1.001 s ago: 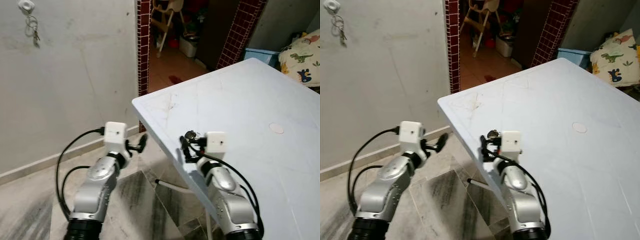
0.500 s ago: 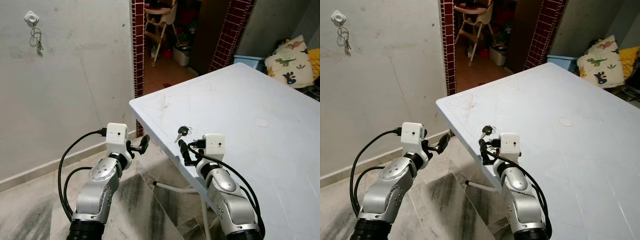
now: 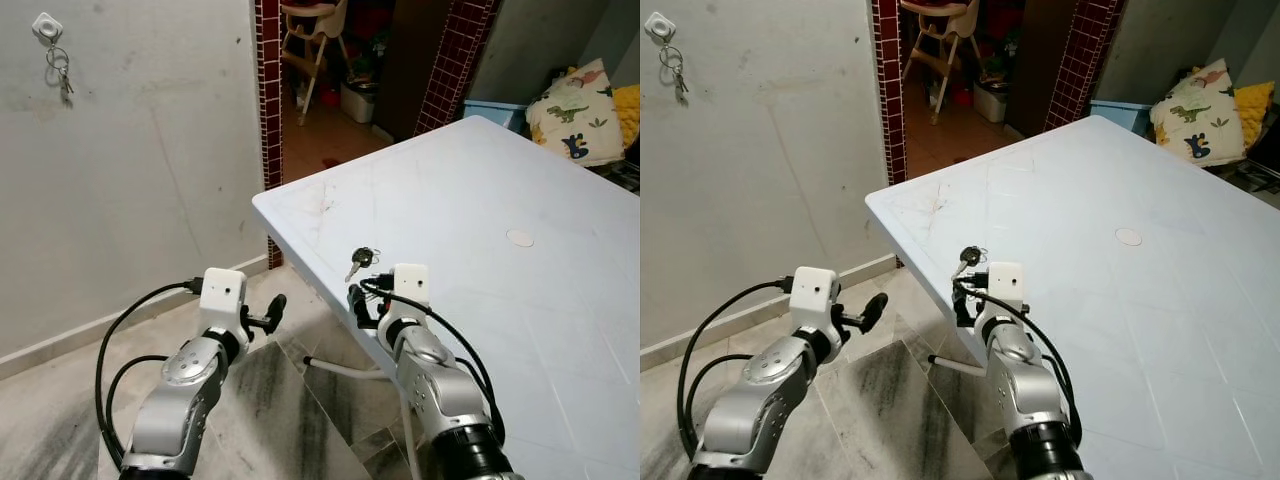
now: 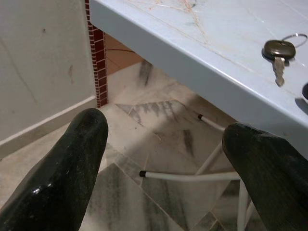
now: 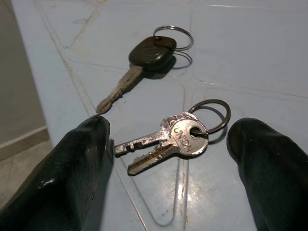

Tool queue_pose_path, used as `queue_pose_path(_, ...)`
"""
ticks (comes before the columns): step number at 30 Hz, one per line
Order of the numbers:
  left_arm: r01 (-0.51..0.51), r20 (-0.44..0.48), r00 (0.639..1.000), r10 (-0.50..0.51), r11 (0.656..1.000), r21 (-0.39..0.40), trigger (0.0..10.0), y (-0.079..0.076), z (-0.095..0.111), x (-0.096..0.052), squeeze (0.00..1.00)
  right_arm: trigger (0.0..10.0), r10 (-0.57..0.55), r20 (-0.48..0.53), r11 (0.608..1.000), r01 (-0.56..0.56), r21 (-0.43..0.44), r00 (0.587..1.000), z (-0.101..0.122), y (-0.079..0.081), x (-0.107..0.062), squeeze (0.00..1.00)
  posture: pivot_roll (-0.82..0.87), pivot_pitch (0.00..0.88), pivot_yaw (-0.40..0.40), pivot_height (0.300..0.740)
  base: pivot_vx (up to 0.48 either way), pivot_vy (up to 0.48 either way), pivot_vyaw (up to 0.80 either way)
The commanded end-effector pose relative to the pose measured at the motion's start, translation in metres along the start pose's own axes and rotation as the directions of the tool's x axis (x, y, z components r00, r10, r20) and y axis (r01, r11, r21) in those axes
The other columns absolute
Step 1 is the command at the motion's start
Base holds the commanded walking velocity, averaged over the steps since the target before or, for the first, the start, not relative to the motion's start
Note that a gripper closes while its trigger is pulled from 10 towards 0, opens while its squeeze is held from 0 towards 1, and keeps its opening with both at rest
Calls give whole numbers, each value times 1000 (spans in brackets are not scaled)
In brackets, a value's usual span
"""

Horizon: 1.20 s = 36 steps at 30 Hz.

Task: Hang keys on a hook

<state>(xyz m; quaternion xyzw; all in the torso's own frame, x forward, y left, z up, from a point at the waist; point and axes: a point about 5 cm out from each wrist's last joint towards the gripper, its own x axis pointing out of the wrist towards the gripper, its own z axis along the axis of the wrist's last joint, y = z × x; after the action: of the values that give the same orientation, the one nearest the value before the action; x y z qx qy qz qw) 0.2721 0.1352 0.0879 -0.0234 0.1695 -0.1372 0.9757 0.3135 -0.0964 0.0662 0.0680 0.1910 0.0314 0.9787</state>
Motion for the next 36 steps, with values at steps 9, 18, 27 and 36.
queue_pose_path(9, 3, 0, 1000, -3, 1000, 17, 10000, -3, 5, -3, 0, 0, -109, -29, 994, 109, 19, 994, -7, -16, 3, 0, 148, 0, -47, 740, 0, 0, 0)
queue_pose_path(18, 14, 1, 1000, -14, 1000, 20, 10000, -5, 7, -1, 0, 0, -118, -48, 992, 120, 28, 992, -15, -19, 0, 0, 141, 0, -43, 740, 0, 0, 0)
queue_pose_path(27, 21, 6, 1000, -21, 1000, 10, 10000, -7, 8, 1, 0, 0, -58, -25, 997, 59, 51, 998, -12, -6, 2, 0, 144, 0, -46, 740, 0, 0, 0)
queue_pose_path(36, 207, -32, 978, -207, 978, -11, 10000, -26, 5, -2, 0, 0, -57, -20, 997, 58, 53, 998, -12, -8, 2, 0, 137, 0, -39, 740, 0, 0, 0)
